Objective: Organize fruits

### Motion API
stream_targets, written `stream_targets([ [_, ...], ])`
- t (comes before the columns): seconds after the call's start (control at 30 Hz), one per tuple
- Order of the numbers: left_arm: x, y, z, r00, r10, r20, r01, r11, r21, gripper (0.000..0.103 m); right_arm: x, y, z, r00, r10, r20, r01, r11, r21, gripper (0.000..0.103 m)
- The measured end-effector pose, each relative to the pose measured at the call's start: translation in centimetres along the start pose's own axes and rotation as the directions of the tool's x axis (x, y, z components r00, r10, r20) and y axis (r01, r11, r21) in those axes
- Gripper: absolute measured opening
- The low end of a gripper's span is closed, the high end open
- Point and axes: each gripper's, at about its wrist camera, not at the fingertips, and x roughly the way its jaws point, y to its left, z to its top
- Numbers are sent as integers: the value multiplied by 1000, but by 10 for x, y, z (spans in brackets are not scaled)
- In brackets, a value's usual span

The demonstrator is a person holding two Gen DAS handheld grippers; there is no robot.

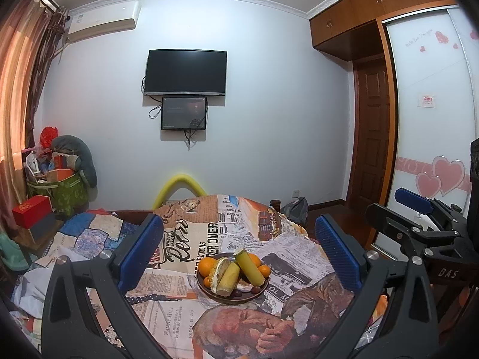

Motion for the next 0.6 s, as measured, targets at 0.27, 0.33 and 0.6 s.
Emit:
stream_targets([
  [0.27,2,1,1,1000,-11,-7,11,1000,-5,103,0,0,1,1000,-3,-1,3,1000,3,103],
  [0.33,3,1,1,1000,-10,-9,10,1000,-12,103,1,-1,1,1000,-4,-2,4,1000,6,103],
  [0.6,6,2,0,1000,-10,-17,10,1000,-9,103,1,-1,1,1000,-3,-4,3,1000,3,103],
])
